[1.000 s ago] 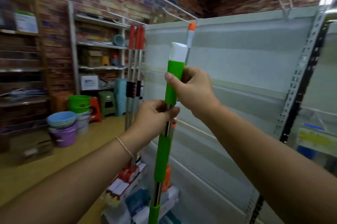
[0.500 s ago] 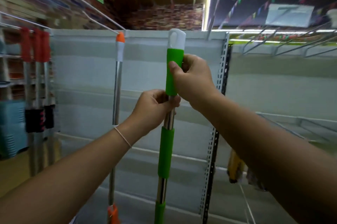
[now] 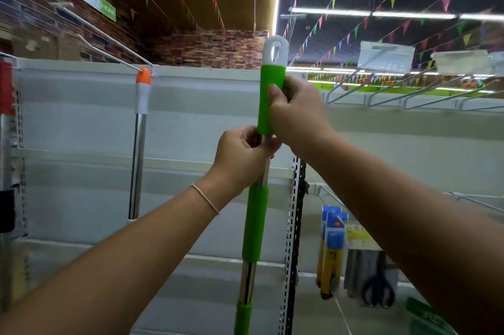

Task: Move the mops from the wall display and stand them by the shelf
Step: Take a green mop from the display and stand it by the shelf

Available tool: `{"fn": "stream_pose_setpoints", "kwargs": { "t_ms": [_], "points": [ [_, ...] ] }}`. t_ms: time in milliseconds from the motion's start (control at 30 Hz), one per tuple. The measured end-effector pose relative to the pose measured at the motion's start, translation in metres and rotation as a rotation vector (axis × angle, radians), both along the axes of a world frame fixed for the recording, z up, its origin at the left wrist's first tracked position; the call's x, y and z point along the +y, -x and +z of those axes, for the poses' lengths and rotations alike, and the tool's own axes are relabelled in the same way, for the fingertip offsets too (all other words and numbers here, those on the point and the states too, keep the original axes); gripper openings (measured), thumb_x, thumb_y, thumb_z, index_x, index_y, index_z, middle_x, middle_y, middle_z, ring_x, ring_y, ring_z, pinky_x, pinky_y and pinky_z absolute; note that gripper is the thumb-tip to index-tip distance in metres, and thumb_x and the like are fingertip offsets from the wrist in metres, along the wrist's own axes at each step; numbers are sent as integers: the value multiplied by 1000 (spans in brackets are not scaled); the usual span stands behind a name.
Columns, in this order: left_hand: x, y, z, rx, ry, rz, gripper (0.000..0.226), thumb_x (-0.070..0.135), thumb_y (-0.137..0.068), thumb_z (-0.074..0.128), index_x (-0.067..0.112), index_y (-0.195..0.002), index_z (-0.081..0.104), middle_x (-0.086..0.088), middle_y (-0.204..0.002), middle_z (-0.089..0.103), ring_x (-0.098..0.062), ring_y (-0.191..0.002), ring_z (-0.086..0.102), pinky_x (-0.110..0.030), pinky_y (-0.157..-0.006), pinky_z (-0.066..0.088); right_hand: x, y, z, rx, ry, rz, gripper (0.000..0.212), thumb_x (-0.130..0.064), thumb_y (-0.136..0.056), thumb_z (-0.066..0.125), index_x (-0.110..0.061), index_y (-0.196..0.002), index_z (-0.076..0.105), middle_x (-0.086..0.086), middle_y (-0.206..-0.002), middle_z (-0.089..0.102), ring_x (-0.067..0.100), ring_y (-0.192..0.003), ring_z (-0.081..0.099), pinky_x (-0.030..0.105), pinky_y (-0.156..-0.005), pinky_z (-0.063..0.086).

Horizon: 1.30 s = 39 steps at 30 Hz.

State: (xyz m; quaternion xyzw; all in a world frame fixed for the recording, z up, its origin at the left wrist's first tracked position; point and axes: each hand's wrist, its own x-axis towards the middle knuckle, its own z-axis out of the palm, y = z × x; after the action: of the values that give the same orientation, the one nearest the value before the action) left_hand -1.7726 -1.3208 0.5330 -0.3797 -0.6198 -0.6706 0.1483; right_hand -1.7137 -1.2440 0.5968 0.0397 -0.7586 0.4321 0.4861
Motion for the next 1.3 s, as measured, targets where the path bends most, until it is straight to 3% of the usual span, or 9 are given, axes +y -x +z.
{"fn": "stream_pose_setpoints", "kwargs": {
  "t_ms": [267, 600, 767, 1100, 1300],
  "points": [
    [17, 4, 6, 54, 22, 21, 19, 24, -84, 72, 5, -86, 69, -15, -77, 70, -34, -77, 68, -48, -75, 58, 21, 6, 5, 30, 10, -4, 14, -17, -97, 53, -9, -101, 64, 16, -99, 70, 30, -94, 68, 50, -87, 56],
    [40, 31, 13, -36, 46, -2, 15, 17, -84, 72, 4, -89, 69, -13, -75, 68, -21, -67, 64, -42, -75, 59, 46, 34, 9, -9, 27, -8, 12, -20, -99, 53, -14, -105, 61, 8, -99, 69, 24, -94, 67, 44, -88, 57],
    [55, 52, 7, -108, 79, 1, 11, 16, -85, 71, 7, -89, 68, -13, -78, 69, -20, -67, 65, -44, -77, 59, 61, 58, 3, -78, 20, -15, 5, -20, -98, 54, -18, -97, 58, 8, -99, 68, 23, -92, 66, 45, -88, 58],
    [89, 89, 7, -174, 94, 60, 14, 20, -88, 67, 7, -93, 66, -14, -84, 69, -23, -72, 65, -47, -80, 59, 89, 102, 15, -249, -14, -121, 22, -28, -97, 55, -7, -102, 61, 12, -99, 67, 27, -89, 66, 46, -83, 58],
    [112, 109, 8, -204, 85, 102, 14, 19, -88, 67, 7, -94, 67, -12, -81, 69, -22, -69, 65, -46, -80, 59, 104, 125, 18, -290, -31, -150, 21, -25, -97, 55, -7, -108, 59, 12, -101, 65, 27, -90, 65, 43, -84, 58]
  ]
}}
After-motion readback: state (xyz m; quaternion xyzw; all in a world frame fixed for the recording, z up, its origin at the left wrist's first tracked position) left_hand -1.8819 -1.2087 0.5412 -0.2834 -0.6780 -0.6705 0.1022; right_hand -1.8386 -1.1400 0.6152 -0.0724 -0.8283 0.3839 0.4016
